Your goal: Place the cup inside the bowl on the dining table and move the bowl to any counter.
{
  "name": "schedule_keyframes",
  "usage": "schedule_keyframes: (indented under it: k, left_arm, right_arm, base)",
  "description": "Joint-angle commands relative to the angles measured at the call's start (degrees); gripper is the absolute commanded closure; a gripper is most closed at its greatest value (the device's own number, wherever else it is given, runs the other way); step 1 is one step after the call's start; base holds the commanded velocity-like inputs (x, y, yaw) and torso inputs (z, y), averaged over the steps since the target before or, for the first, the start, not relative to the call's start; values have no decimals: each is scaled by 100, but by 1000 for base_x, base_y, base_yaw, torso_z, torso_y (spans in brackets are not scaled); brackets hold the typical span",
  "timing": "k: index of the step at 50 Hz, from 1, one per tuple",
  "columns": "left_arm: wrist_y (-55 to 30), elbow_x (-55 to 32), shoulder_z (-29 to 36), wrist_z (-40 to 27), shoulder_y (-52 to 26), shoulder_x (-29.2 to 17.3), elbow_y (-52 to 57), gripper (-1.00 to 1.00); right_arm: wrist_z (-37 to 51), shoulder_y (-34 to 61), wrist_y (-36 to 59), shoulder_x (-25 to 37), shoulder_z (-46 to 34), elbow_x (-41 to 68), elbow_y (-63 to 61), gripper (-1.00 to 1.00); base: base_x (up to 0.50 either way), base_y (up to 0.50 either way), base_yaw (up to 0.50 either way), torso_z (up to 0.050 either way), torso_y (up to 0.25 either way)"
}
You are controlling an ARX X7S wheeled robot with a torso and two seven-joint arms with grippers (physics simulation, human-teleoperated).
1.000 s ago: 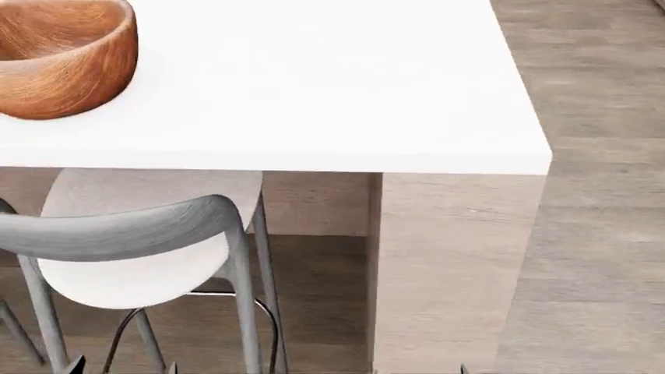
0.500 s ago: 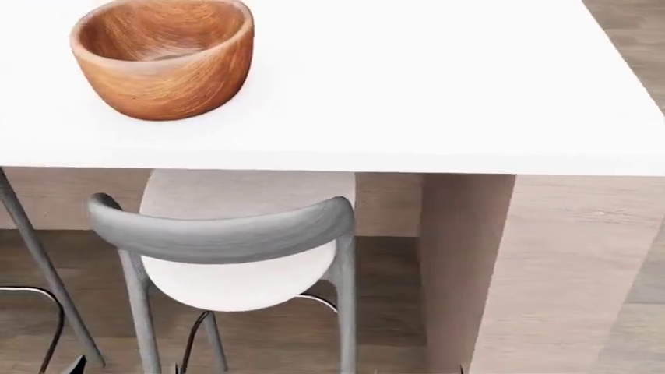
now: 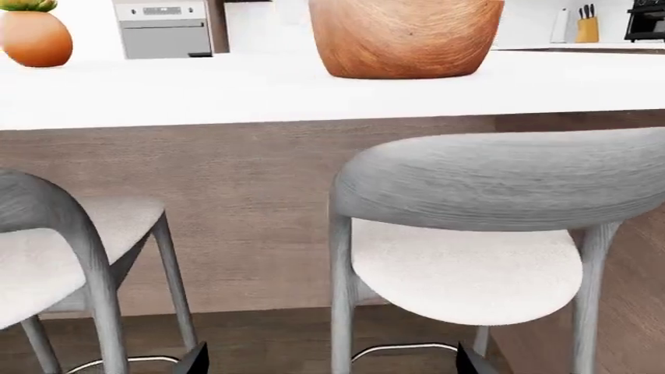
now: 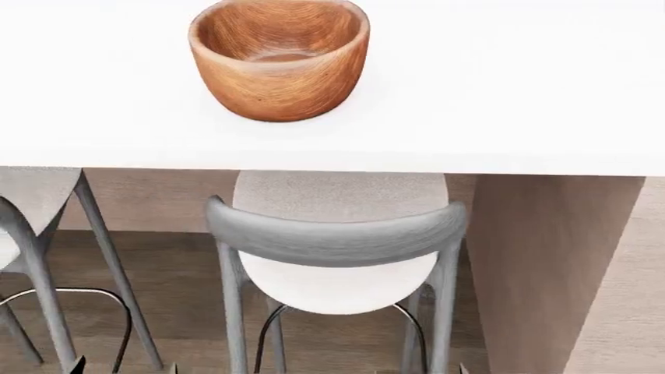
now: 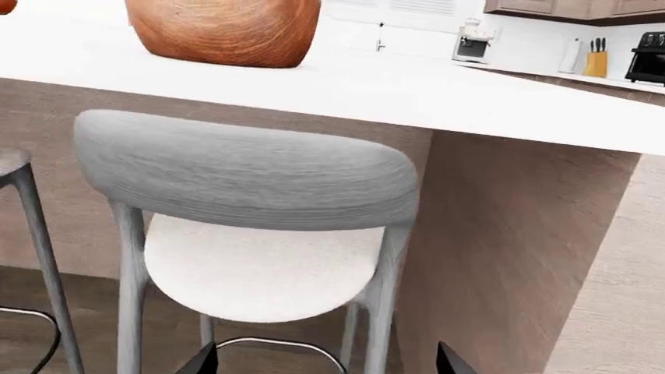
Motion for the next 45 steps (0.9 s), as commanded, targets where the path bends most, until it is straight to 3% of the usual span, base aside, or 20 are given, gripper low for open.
schedule_keyframes:
  k: [1, 16, 38, 45]
  left_arm:
    - [-6, -18, 45, -25, -12, -2, 1, -100]
    - [-132, -115, 48, -53, -22, -59, 104, -100]
    - [51, -120, 52, -126, 15, -116, 99, -100]
    - [142, -124, 94, -91, 29, -130, 142, -100]
  right_arm:
    - [28, -8, -48, 13, 64, 135, 12, -100]
    - [44, -10, -64, -4, 98, 301, 40, -100]
    - [-42, -60, -435, 7, 130, 528, 59, -100]
    - [5, -56, -388, 35, 92, 485, 32, -100]
  base:
    - [145, 0, 0, 0, 0]
    - [461, -2, 0, 0, 0]
    - [0, 0, 0, 0, 0]
    - [0, 0, 0, 44, 0]
